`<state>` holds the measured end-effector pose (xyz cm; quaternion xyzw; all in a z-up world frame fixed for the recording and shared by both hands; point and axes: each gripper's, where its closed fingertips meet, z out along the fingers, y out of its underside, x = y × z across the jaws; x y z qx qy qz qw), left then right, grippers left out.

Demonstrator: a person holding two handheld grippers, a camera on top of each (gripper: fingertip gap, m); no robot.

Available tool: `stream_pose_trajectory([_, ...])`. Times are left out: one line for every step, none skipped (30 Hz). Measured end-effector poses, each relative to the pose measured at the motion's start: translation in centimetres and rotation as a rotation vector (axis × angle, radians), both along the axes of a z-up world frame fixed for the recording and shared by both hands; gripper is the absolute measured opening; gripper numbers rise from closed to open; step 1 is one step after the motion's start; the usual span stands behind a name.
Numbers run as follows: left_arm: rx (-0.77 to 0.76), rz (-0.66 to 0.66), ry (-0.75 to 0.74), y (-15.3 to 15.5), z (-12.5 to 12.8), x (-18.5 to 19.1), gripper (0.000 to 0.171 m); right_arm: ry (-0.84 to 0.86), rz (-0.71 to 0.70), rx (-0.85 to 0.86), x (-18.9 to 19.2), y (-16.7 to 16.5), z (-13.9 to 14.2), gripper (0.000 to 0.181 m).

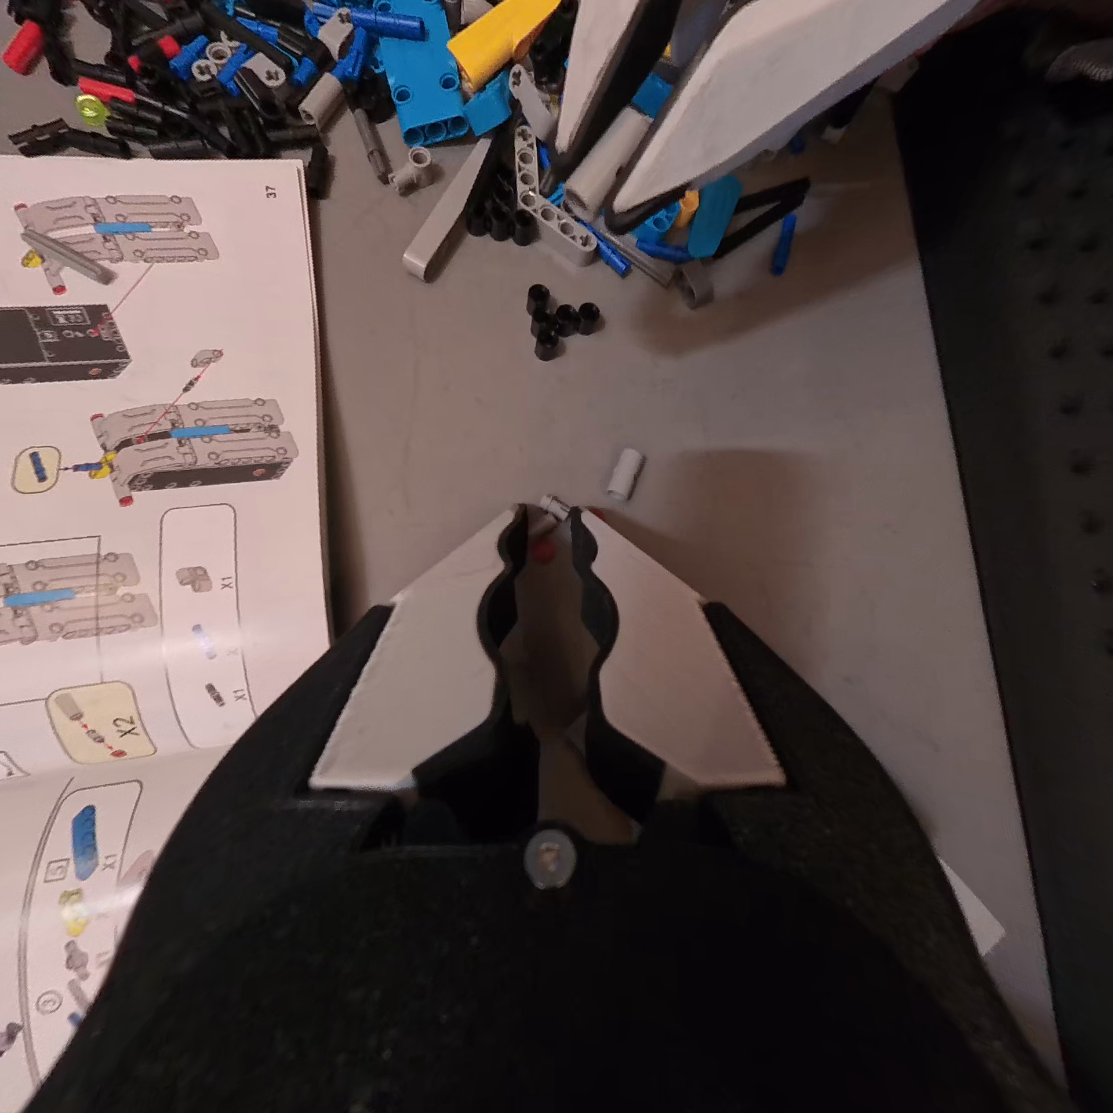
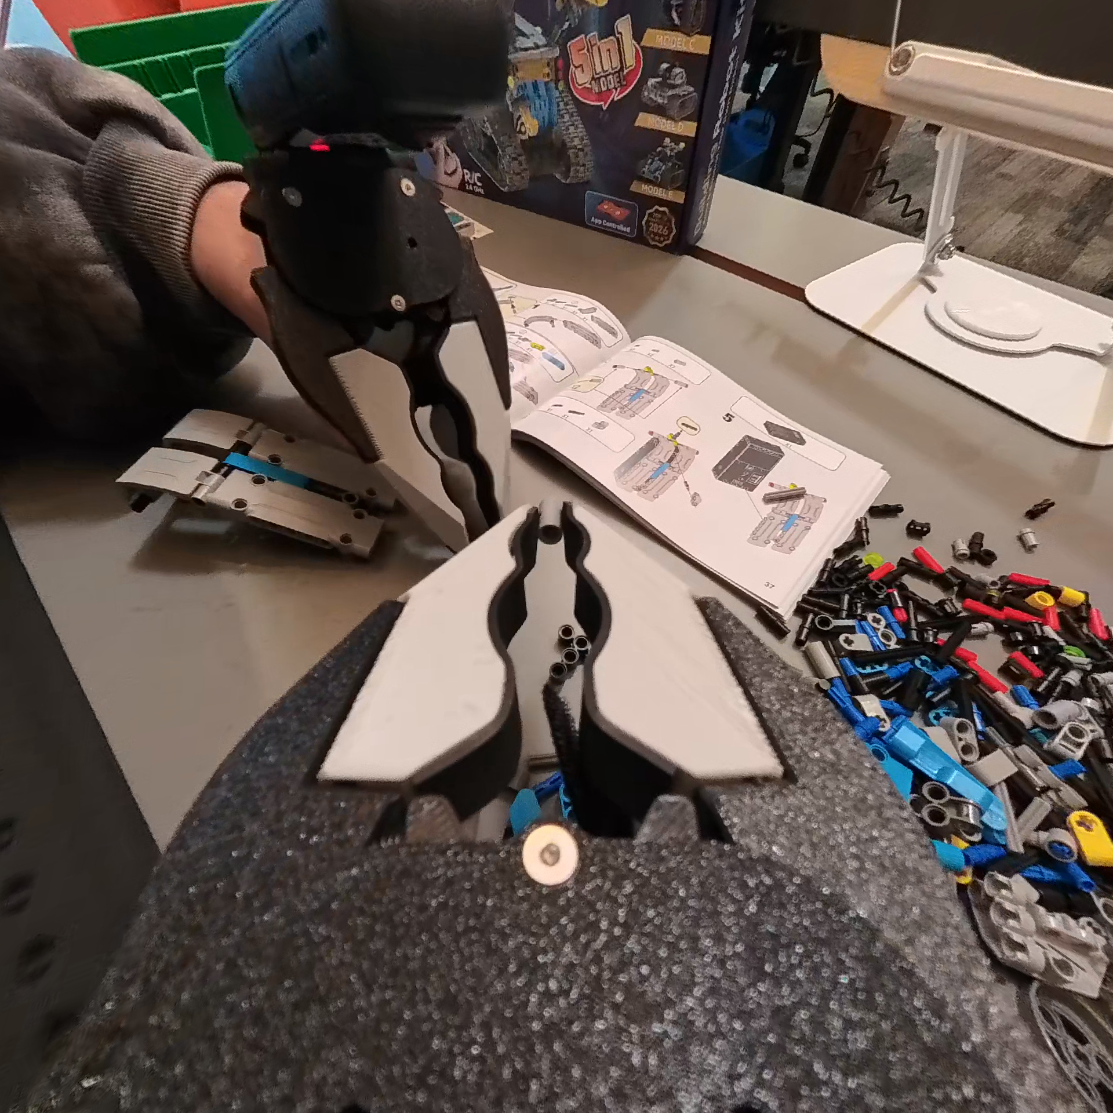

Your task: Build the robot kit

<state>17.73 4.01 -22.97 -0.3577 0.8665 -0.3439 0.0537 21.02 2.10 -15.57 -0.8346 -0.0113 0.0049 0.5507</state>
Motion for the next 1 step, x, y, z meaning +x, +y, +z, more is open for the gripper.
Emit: stream_pose_trajectory([0.002,0.0,-0.001,0.04,0.1,-0.12,0.013,-0.001,0.002,-0.001,-0.06,0.01,-0.01,0.006])
